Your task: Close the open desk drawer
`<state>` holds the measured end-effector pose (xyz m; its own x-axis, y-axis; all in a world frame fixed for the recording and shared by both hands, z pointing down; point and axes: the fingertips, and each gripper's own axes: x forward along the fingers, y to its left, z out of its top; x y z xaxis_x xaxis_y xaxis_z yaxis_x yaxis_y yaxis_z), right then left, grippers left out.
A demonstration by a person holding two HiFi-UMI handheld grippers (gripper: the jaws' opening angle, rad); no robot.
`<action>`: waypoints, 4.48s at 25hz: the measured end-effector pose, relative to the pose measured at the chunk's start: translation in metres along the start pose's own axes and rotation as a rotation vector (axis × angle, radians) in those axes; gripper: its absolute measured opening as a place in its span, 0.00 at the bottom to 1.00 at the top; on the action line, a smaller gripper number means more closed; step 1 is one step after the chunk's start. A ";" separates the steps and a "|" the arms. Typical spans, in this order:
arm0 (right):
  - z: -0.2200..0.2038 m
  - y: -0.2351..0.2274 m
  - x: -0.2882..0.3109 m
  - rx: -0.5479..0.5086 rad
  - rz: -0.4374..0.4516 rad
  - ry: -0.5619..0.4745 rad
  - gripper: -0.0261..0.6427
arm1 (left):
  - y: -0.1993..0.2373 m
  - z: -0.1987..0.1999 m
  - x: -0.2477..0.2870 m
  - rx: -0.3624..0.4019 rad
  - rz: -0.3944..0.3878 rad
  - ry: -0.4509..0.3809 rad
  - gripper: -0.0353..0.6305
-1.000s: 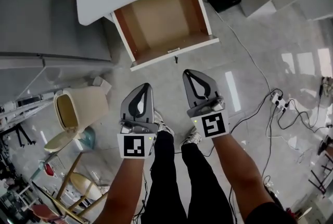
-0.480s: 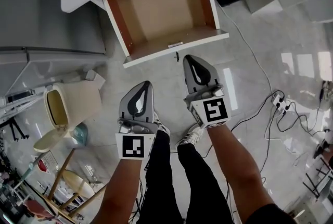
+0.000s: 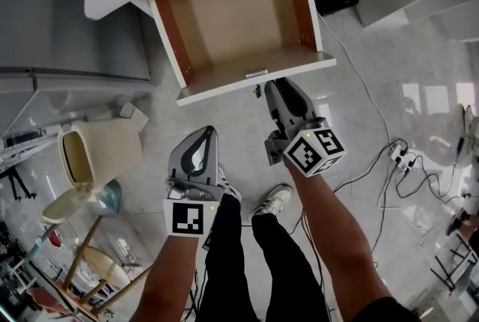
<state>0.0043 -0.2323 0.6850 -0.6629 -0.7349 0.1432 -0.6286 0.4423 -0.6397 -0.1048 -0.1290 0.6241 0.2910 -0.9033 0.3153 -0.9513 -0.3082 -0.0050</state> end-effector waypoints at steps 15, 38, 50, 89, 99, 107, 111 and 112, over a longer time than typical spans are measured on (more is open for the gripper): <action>-0.007 -0.014 0.025 0.358 0.094 -0.034 0.26 | 0.008 -0.006 0.001 -0.006 0.002 0.004 0.06; -0.001 -0.008 0.029 0.402 0.150 -0.033 0.14 | 0.006 -0.005 0.001 -0.002 -0.002 0.012 0.06; 0.022 0.007 0.031 0.386 0.122 -0.059 0.14 | 0.009 0.015 0.003 -0.018 -0.010 -0.019 0.06; 0.056 0.024 0.053 0.397 0.040 -0.093 0.15 | 0.032 0.060 0.029 -0.068 -0.009 -0.052 0.06; 0.067 0.023 0.082 0.398 0.042 -0.101 0.15 | 0.055 0.061 0.046 -0.096 0.005 -0.052 0.06; 0.077 0.018 0.111 0.389 0.037 -0.100 0.15 | 0.072 0.069 0.061 -0.078 -0.005 -0.066 0.06; 0.082 0.019 0.123 0.392 0.058 -0.112 0.15 | 0.076 0.070 0.064 -0.080 -0.011 -0.061 0.06; 0.081 0.017 0.125 0.400 0.052 -0.107 0.15 | 0.077 0.070 0.066 -0.081 -0.011 -0.061 0.06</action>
<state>-0.0564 -0.3583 0.6304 -0.6302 -0.7755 0.0374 -0.3742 0.2611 -0.8898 -0.1517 -0.2330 0.5775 0.3049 -0.9172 0.2564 -0.9524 -0.2956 0.0753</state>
